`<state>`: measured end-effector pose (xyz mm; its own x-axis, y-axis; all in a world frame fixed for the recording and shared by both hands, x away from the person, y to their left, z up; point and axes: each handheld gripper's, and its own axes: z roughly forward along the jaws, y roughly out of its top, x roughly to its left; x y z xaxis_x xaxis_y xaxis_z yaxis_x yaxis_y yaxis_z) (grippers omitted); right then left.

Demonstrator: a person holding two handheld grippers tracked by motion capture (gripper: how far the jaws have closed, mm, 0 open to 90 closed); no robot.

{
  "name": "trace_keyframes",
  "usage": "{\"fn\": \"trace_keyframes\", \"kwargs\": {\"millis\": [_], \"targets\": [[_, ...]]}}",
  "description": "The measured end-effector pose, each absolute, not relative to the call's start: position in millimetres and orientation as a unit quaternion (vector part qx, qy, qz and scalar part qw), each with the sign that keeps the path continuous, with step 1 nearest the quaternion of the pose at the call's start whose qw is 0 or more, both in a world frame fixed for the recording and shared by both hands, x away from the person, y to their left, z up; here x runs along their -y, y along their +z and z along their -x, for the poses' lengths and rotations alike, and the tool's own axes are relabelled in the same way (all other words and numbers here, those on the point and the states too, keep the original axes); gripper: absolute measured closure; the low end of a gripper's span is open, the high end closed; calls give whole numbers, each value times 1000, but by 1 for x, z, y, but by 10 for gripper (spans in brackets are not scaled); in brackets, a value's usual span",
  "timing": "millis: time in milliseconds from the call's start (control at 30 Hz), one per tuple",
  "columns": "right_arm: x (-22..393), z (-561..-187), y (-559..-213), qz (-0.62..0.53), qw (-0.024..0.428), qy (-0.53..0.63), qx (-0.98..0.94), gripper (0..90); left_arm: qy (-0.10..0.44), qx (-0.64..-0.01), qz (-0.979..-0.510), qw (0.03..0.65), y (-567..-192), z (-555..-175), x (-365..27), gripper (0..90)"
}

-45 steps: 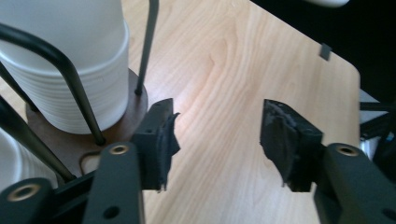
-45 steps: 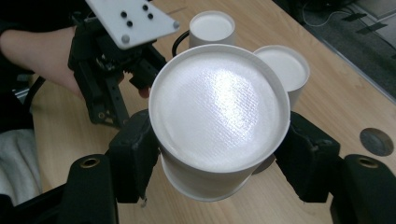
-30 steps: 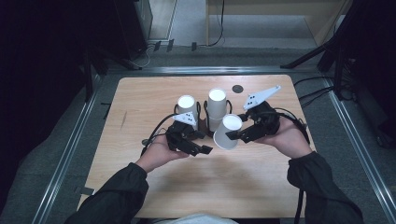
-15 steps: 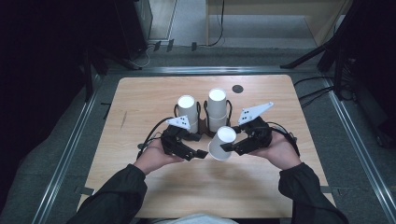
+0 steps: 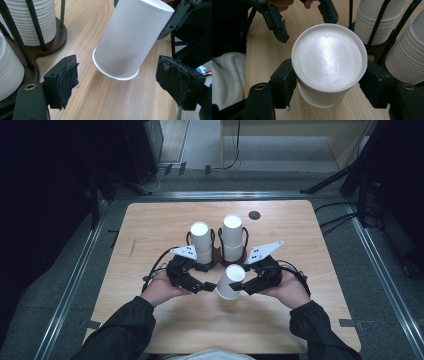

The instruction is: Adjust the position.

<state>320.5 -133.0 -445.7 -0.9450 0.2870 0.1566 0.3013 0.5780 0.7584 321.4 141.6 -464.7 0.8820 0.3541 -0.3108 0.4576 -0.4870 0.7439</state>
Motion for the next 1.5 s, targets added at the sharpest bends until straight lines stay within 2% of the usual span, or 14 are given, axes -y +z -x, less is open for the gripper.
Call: {"fn": "trace_keyframes", "kwargs": {"millis": [333, 467, 667, 1067, 1200, 1267, 1300, 1500], "targets": [[131, -321, -450, 163, 19, -436, 885, 338, -62, -230, -860, 451, -469, -321, -141, 131], [125, -320, -452, 157, 25, -437, 885, 338, -75, -222, -858, 457, -472, -318, -137, 131], [122, -317, -450, 151, 33, -446, 881, 338, -70, -204, -870, 443, -477, -315, -129, 132], [115, -316, -440, 156, 56, -463, 871, 339, -70, -183, -869, 453, -483, -312, -121, 133], [114, -316, -438, 157, 60, -472, 865, 339, -59, -171, -867, 464, -481, -309, -121, 150], [115, -316, -437, 157, 62, -473, 865, 340, -52, -166, -867, 468, -480, -308, -121, 171], [115, -316, -437, 159, 62, -472, 865, 341, -49, -160, -867, 469, -480, -308, -121, 211], [116, -316, -437, 158, 67, -473, 864, 340, -34, -143, -872, 467, -476, -304, -121, 265]]}}
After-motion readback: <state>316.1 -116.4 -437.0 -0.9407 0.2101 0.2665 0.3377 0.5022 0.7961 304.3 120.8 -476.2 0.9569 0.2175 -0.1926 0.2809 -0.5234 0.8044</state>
